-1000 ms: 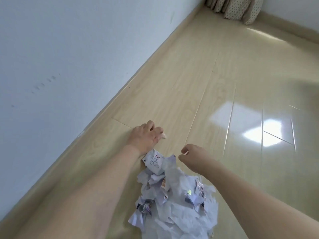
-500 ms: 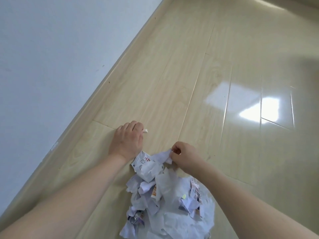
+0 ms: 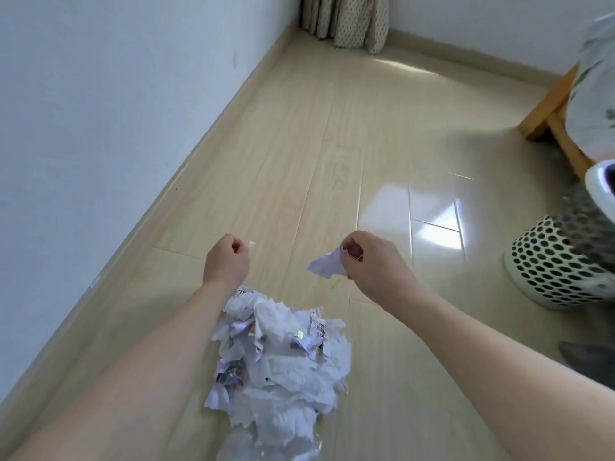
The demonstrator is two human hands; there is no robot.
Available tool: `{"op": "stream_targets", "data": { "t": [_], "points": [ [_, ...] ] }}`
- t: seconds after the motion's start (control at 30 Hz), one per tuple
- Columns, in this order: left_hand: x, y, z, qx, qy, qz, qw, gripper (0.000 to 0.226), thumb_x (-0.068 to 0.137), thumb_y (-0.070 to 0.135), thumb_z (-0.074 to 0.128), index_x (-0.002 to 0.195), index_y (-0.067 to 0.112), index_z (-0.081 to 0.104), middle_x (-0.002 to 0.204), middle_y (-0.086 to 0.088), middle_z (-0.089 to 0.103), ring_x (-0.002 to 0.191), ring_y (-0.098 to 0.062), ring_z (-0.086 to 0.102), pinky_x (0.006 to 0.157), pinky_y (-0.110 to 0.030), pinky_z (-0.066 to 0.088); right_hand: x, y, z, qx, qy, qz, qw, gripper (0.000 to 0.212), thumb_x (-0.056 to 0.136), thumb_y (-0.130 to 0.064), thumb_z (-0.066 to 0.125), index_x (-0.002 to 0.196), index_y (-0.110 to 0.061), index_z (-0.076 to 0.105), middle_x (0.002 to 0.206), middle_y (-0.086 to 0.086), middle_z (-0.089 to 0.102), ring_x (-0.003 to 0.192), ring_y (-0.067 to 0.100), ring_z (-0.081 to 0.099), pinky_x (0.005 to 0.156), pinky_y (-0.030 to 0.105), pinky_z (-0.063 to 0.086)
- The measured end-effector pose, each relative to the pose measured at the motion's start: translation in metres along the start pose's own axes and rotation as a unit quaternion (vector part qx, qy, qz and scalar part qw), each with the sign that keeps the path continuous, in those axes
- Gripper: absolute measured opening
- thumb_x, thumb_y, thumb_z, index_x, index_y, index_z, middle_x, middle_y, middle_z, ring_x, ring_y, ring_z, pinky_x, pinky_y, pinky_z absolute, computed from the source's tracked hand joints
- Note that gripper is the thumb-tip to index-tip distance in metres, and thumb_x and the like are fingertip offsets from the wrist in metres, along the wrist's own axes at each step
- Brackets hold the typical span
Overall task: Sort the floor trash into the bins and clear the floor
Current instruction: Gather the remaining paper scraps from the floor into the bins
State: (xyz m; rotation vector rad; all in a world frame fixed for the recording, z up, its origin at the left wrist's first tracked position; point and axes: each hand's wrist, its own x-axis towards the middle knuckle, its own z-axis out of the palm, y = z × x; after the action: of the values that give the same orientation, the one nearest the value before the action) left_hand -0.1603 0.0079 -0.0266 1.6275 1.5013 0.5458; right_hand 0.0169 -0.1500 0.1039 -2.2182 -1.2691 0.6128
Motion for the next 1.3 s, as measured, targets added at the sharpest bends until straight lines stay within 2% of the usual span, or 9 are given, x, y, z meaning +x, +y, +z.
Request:
{"op": "stream_targets", "data": {
  "t": [0.27, 0.57, 0.63, 0.7, 0.8, 0.87, 0.97, 1.13, 1.3],
  "points": [
    [-0.099, 0.177, 0.054, -0.051, -0.112, 0.129, 0.984, 0.024, 0.088, 0.030, 0.067, 0.074, 0.013, 0.057, 0.069, 0.002, 0.057, 0.062, -0.015, 0.047, 0.059, -0.027, 0.040, -0.049, 0.058, -0.150, -0.058, 0.110, -0.015, 0.992, 0.017, 0.093, -0.016, 0.046, 0.089, -0.017, 0.063, 0.082, -0.003, 0.062, 0.076, 0.020, 0.057, 0.062, 0.031, 0.045],
    [-0.238, 0.338, 0.208, -0.028, -0.248, 0.177, 0.952, 0.016, 0.087, 0.021, 0.070, 0.077, 0.012, 0.060, 0.067, 0.000, 0.060, 0.062, -0.015, 0.051, 0.064, -0.026, 0.042, -0.119, 0.224, -0.336, -0.203, 0.134, 0.152, 0.958, 0.016, 0.093, -0.016, 0.050, 0.103, -0.013, 0.063, 0.087, 0.006, 0.058, 0.079, 0.026, 0.056, 0.071, 0.034, 0.047],
    [-0.271, 0.359, 0.250, -0.003, -0.279, 0.185, 0.942, 0.014, 0.087, 0.016, 0.067, 0.075, 0.012, 0.060, 0.066, 0.000, 0.059, 0.059, -0.013, 0.050, 0.059, -0.024, 0.041, -0.129, 0.255, -0.357, -0.220, 0.103, 0.228, 0.943, 0.014, 0.093, -0.015, 0.051, 0.103, -0.009, 0.057, 0.080, 0.007, 0.053, 0.079, 0.026, 0.055, 0.072, 0.033, 0.047],
    [-0.304, 0.376, 0.292, 0.024, -0.323, 0.205, 0.924, 0.012, 0.087, 0.014, 0.064, 0.075, 0.013, 0.061, 0.067, 0.000, 0.061, 0.060, -0.013, 0.051, 0.059, -0.024, 0.042, -0.134, 0.280, -0.372, -0.232, 0.003, 0.290, 0.929, 0.009, 0.092, -0.014, 0.050, 0.100, -0.011, 0.054, 0.074, 0.006, 0.044, 0.090, 0.028, 0.054, 0.084, 0.036, 0.048],
    [-0.339, 0.386, 0.336, 0.099, -0.403, 0.194, 0.889, 0.011, 0.088, 0.015, 0.059, 0.079, 0.011, 0.065, 0.076, -0.007, 0.067, 0.061, -0.012, 0.055, 0.056, -0.022, 0.046, -0.140, 0.307, -0.380, -0.243, -0.147, 0.336, 0.898, 0.018, 0.094, -0.012, 0.047, 0.108, -0.011, 0.057, 0.082, 0.008, 0.048, 0.100, 0.033, 0.050, 0.104, 0.044, 0.042],
    [-0.349, 0.388, 0.350, 0.160, -0.431, 0.187, 0.868, 0.018, 0.088, 0.013, 0.054, 0.088, 0.003, 0.069, 0.083, -0.013, 0.071, 0.060, -0.015, 0.056, 0.055, -0.021, 0.047, -0.142, 0.317, -0.386, -0.213, -0.159, 0.358, 0.895, 0.008, 0.095, -0.011, 0.046, 0.098, -0.008, 0.053, 0.093, 0.008, 0.054, 0.099, 0.030, 0.054, 0.102, 0.041, 0.043],
    [-0.345, 0.390, 0.349, 0.171, -0.409, 0.189, 0.876, 0.025, 0.091, 0.009, 0.050, 0.096, -0.008, 0.067, 0.080, -0.015, 0.067, 0.057, -0.017, 0.052, 0.047, -0.016, 0.042, -0.140, 0.317, -0.391, -0.192, -0.095, 0.337, 0.917, 0.011, 0.093, -0.010, 0.049, 0.084, -0.004, 0.047, 0.083, 0.009, 0.054, 0.077, 0.024, 0.054, 0.083, 0.035, 0.047],
    [-0.304, 0.387, 0.296, 0.150, -0.339, 0.193, 0.908, 0.020, 0.092, 0.014, 0.052, 0.100, 0.003, 0.067, 0.086, -0.009, 0.070, 0.060, -0.015, 0.055, 0.049, -0.020, 0.039, -0.121, 0.281, -0.367, -0.177, -0.020, 0.226, 0.958, 0.017, 0.094, -0.015, 0.047, 0.108, -0.009, 0.054, 0.080, 0.004, 0.048, 0.087, 0.022, 0.052, 0.083, 0.034, 0.047],
    [-0.238, 0.337, 0.181, 0.202, -0.304, 0.138, 0.921, 0.021, 0.091, 0.013, 0.048, 0.103, 0.009, 0.065, 0.090, -0.006, 0.069, 0.066, -0.017, 0.057, 0.056, -0.024, 0.039, -0.094, 0.185, -0.293, -0.114, -0.076, 0.088, 0.987, 0.025, 0.089, -0.020, 0.057, 0.113, -0.014, 0.066, 0.097, -0.001, 0.064, 0.091, 0.020, 0.064, 0.084, 0.034, 0.053]
  ]
}}
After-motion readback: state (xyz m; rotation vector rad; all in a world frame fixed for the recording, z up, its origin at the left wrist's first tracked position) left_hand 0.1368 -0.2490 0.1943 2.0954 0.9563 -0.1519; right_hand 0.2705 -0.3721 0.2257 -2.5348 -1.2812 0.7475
